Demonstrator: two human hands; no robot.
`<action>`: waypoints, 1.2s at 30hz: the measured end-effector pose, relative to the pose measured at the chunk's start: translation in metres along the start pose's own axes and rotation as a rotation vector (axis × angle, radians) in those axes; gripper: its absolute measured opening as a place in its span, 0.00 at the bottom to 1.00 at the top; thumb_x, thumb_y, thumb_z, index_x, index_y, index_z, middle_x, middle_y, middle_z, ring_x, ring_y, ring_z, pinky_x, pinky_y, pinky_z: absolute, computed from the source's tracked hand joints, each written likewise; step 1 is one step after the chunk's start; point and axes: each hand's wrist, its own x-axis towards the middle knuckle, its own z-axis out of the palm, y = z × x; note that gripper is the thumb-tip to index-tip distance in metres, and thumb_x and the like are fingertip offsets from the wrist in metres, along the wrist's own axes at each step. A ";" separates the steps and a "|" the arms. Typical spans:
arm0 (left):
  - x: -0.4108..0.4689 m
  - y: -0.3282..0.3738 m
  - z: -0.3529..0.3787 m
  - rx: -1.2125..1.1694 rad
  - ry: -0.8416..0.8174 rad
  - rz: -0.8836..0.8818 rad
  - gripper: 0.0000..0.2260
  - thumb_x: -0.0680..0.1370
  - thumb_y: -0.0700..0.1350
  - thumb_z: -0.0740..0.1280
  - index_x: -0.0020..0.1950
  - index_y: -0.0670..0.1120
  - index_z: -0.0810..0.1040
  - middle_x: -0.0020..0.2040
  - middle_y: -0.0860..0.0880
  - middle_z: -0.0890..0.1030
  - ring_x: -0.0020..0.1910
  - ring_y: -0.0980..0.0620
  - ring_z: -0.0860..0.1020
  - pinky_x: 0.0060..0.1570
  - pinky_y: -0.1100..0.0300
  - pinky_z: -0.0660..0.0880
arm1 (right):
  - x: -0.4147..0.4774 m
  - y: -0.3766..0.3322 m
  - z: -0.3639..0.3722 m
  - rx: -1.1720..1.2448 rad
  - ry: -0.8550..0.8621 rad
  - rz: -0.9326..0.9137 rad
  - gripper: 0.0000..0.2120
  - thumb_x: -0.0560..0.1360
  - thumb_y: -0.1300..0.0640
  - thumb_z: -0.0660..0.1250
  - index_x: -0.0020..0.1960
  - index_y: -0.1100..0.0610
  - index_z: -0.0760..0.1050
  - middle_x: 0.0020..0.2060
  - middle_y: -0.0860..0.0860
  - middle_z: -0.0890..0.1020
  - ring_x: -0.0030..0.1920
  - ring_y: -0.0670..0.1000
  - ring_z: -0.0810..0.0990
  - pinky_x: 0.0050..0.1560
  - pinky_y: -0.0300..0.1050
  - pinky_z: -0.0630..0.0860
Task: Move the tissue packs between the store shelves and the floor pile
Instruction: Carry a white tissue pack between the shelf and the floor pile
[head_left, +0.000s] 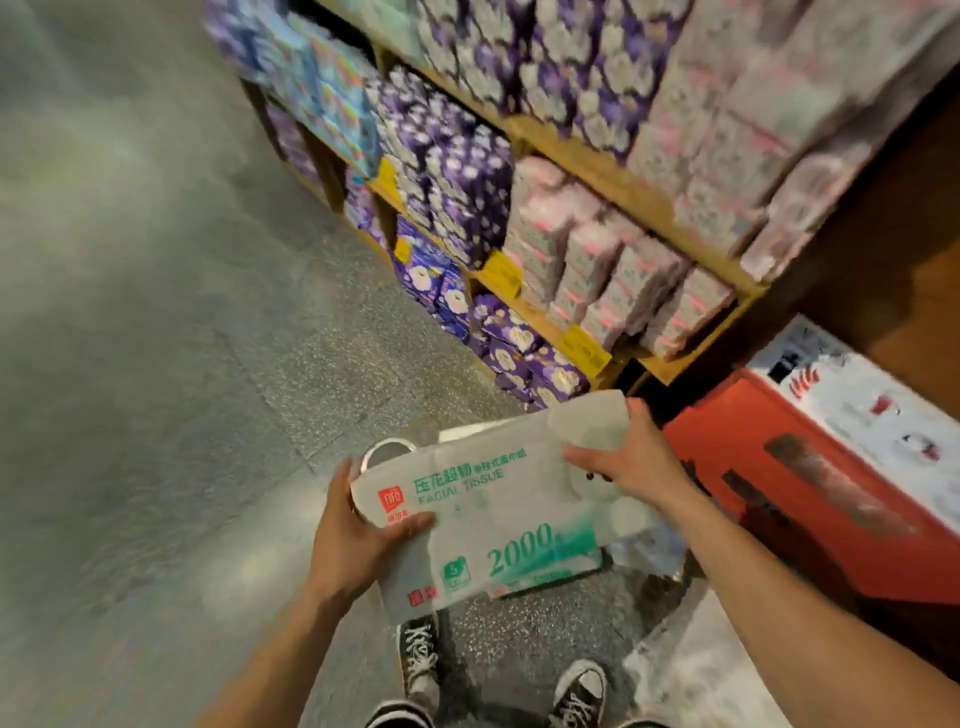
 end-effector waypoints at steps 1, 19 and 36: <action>-0.017 0.010 -0.021 -0.034 0.046 -0.029 0.41 0.59 0.48 0.85 0.65 0.58 0.66 0.50 0.55 0.84 0.46 0.61 0.84 0.44 0.58 0.81 | -0.009 -0.028 -0.002 -0.031 -0.034 -0.052 0.41 0.58 0.35 0.83 0.63 0.49 0.68 0.53 0.45 0.79 0.53 0.49 0.81 0.51 0.51 0.80; -0.146 -0.061 -0.451 -0.192 0.592 -0.197 0.22 0.65 0.56 0.81 0.54 0.56 0.77 0.46 0.57 0.86 0.42 0.60 0.85 0.43 0.53 0.84 | -0.158 -0.418 0.309 -0.144 -0.383 -0.497 0.42 0.54 0.37 0.83 0.62 0.51 0.72 0.51 0.49 0.82 0.50 0.53 0.82 0.52 0.52 0.80; -0.094 -0.161 -0.796 -0.476 1.183 -0.308 0.28 0.61 0.63 0.80 0.56 0.54 0.79 0.48 0.54 0.86 0.46 0.54 0.85 0.46 0.51 0.83 | -0.192 -0.771 0.732 -0.270 -0.830 -0.880 0.41 0.50 0.33 0.79 0.57 0.51 0.75 0.51 0.49 0.84 0.51 0.53 0.83 0.52 0.53 0.81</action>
